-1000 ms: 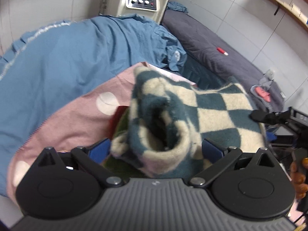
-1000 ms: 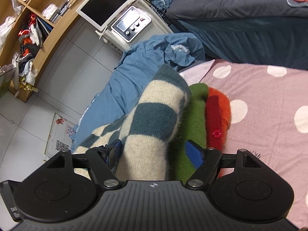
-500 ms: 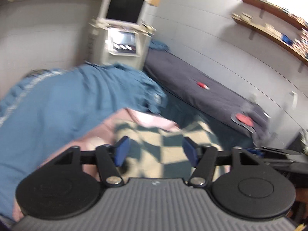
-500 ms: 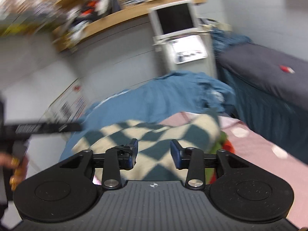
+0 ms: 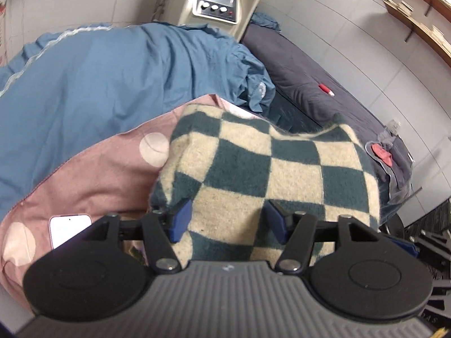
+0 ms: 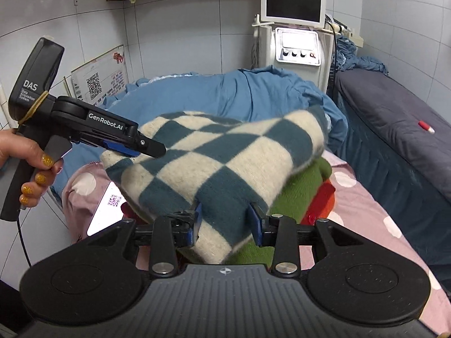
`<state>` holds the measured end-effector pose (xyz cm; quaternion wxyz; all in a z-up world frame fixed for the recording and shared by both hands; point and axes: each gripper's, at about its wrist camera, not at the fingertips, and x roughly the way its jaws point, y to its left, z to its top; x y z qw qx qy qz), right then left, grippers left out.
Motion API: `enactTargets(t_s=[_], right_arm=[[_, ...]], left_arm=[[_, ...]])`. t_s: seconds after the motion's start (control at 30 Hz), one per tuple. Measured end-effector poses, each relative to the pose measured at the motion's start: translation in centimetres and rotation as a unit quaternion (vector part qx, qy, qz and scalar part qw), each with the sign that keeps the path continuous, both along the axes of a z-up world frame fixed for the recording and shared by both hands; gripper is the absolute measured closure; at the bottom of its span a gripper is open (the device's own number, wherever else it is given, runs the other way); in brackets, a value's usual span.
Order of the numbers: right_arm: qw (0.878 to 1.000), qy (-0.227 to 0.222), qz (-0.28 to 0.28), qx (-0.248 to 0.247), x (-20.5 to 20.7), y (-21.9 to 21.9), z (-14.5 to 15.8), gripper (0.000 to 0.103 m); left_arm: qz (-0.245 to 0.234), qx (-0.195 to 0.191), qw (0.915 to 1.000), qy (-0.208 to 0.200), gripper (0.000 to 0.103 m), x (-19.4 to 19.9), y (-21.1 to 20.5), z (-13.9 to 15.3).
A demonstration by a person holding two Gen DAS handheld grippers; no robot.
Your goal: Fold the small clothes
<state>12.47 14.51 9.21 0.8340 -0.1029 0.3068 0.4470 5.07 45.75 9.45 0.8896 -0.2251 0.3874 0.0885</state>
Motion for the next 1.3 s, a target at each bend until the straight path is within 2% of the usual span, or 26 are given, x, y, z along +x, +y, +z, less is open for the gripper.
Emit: enactTargets(t_s=[0.07,0.17,0.23,0.3,0.37,0.4,0.43,0.47,0.6,0.7,0.8,0.87,1.0,1.07,1.2,1.3], right_arm=[[1.000,0.003,-0.003,-0.012,0.0,0.3,-0.2,0.026],[1.000,0.020,-0.014,-0.015,0.1,0.4,0.0,0.025],[0.999,0.026,-0.018,-0.010,0.0,0.0,0.4,0.025],[0.999,0.028,-0.022,-0.011,-0.1,-0.3,1.1,0.024],[0.999,0.033,-0.026,-0.006,-0.1,-0.6,2.1,0.023],[0.999,0.036,-0.023,0.000,0.0,-0.7,2.6,0.017],[0.999,0.039,-0.019,0.003,0.0,-0.7,3.1,0.006],[0.999,0.039,-0.016,0.004,0.0,-0.7,3.7,0.001],[1.000,0.022,-0.004,-0.001,0.2,-0.3,6.1,0.000],[0.999,0.019,0.013,-0.025,0.9,0.6,7.2,0.000],[0.998,0.024,0.033,-0.056,1.5,1.9,7.9,0.000],[0.994,0.032,0.052,-0.090,1.9,3.0,8.1,0.000],[0.984,0.036,0.076,-0.157,2.2,4.9,7.9,0.000],[0.978,0.043,0.087,-0.186,2.2,5.7,7.6,0.000],[0.971,0.052,0.094,-0.213,2.4,6.3,7.2,0.000],[0.968,0.061,0.100,-0.221,2.4,6.6,7.1,0.000]], left_arm=[[-0.015,0.019,0.9997,0.005,0.030,0.5,-0.7,0.2],[-0.024,0.048,0.9985,0.010,0.016,0.8,-2.0,1.3],[-0.022,0.075,0.9969,0.008,0.000,0.6,-3.0,2.7],[-0.024,0.120,0.9923,0.017,0.000,0.2,-4.2,4.2],[-0.024,0.175,0.9836,0.038,0.000,0.1,-5.6,5.7],[-0.026,0.196,0.9793,0.045,0.000,-0.1,-6.1,6.4],[-0.027,0.210,0.9760,0.050,0.000,-0.2,-6.6,7.0],[-0.027,0.217,0.9740,0.059,0.000,-0.2,-6.8,7.4],[-0.030,0.217,0.9691,0.112,0.000,-0.1,-6.8,8.3],[-0.031,0.213,0.9669,0.137,0.000,-0.1,-6.3,8.1],[-0.037,0.228,0.9567,0.177,0.000,0.3,-6.3,7.5],[-0.053,0.237,0.9530,0.181,0.000,0.5,-6.5,7.4],[-0.082,0.200,0.9571,0.193,0.000,1.0,-6.2,7.0],[-0.092,0.193,0.9560,0.201,0.000,1.2,-6.2,6.8],[-0.104,0.208,0.9494,0.211,0.000,1.4,-6.5,6.5],[-0.109,0.199,0.9499,0.215,0.000,1.5,-6.4,6.4]])
